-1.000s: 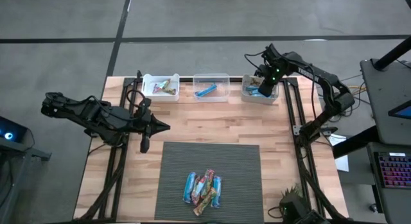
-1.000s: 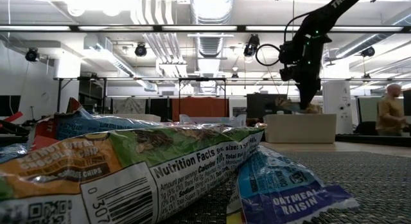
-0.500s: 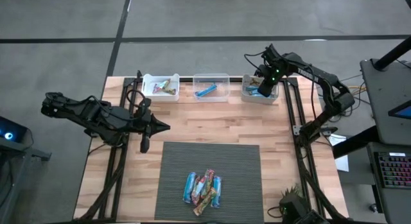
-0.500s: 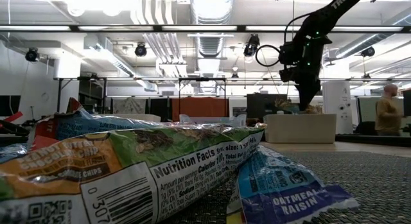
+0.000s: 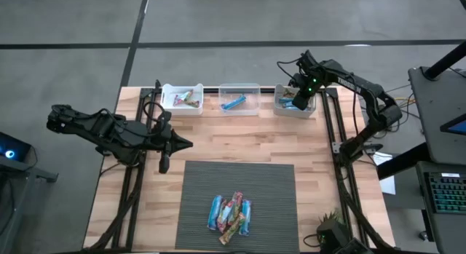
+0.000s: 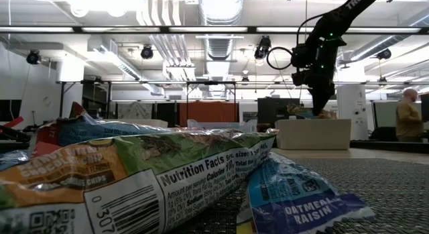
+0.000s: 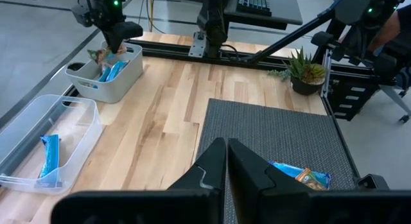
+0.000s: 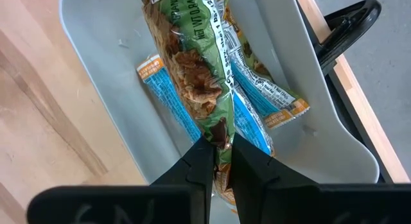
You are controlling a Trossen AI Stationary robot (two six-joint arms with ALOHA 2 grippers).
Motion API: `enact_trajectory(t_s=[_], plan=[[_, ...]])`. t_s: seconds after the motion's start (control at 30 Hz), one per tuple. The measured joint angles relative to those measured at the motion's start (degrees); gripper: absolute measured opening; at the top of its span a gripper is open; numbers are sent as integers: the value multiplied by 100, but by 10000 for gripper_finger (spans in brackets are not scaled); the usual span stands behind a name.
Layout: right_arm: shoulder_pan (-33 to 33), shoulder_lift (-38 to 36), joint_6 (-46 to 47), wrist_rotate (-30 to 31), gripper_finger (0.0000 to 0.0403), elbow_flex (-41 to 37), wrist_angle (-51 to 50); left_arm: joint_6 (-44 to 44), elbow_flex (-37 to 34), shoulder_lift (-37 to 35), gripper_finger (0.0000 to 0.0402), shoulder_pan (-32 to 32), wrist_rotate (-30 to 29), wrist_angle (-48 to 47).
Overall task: Pick and place Granola Bars by type
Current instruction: Put the yellow granola bar into the gray bin, then put the blue granola bar into the transparent bin
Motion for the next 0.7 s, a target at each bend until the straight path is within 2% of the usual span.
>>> enact_trajectory(t_s=[0.3, 0.7], plan=[[0, 0, 1, -3, 43, -94, -83, -10, 0, 0, 0, 2, 2, 0], [-2, 2, 157, 65, 138, -247, -74, -8, 0, 0, 0, 0, 2, 2]])
